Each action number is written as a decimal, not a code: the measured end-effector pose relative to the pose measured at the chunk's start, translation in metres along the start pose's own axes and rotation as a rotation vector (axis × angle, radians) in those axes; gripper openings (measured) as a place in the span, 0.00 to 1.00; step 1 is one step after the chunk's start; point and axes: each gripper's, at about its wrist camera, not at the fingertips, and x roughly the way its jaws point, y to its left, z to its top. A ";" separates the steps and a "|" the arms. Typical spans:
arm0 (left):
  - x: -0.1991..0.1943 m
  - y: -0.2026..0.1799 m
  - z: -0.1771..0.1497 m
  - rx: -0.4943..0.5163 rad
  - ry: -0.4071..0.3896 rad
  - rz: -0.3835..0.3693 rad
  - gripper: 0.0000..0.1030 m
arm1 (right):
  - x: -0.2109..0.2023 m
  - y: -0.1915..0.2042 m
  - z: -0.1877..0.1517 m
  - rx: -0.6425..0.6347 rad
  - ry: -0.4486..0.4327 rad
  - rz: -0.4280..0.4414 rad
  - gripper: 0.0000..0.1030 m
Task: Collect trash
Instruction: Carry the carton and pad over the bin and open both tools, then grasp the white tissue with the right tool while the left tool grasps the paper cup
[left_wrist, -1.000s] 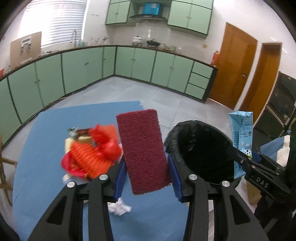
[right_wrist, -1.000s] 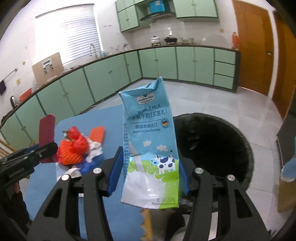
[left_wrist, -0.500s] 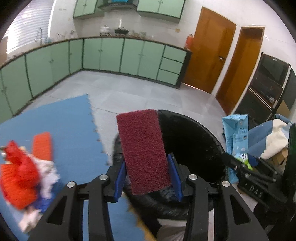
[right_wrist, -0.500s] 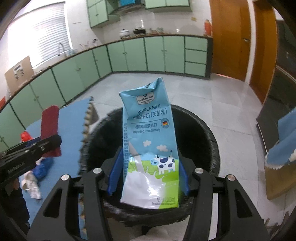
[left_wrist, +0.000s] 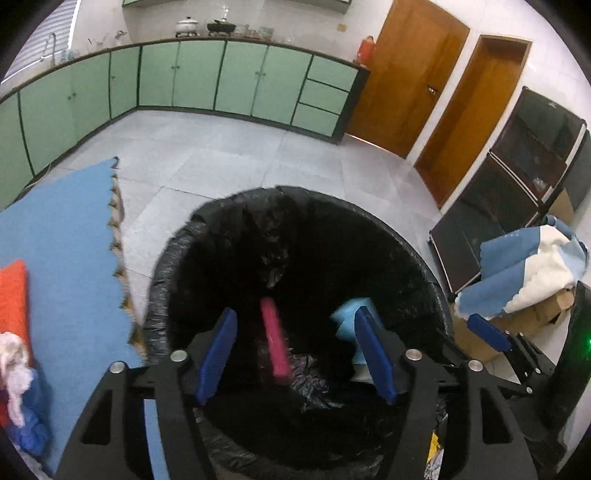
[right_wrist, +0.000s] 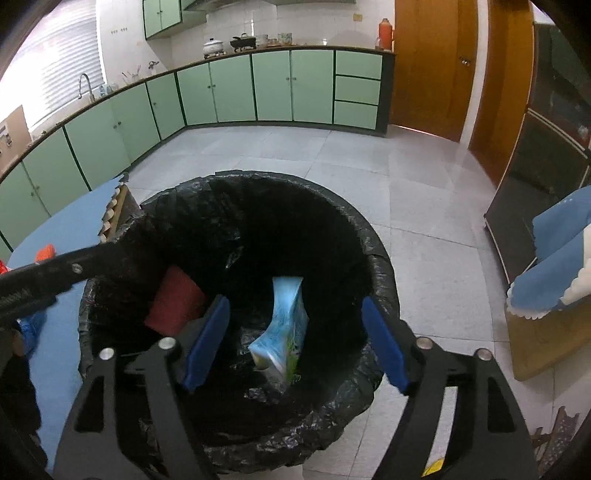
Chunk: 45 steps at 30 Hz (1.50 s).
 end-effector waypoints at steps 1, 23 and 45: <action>-0.008 0.005 0.001 0.005 -0.016 0.011 0.64 | -0.003 0.003 0.000 0.001 -0.008 -0.001 0.79; -0.199 0.206 -0.153 -0.112 -0.187 0.577 0.68 | -0.082 0.242 -0.059 -0.242 -0.118 0.403 0.87; -0.220 0.261 -0.192 -0.240 -0.227 0.616 0.68 | -0.058 0.348 -0.116 -0.467 0.053 0.581 0.25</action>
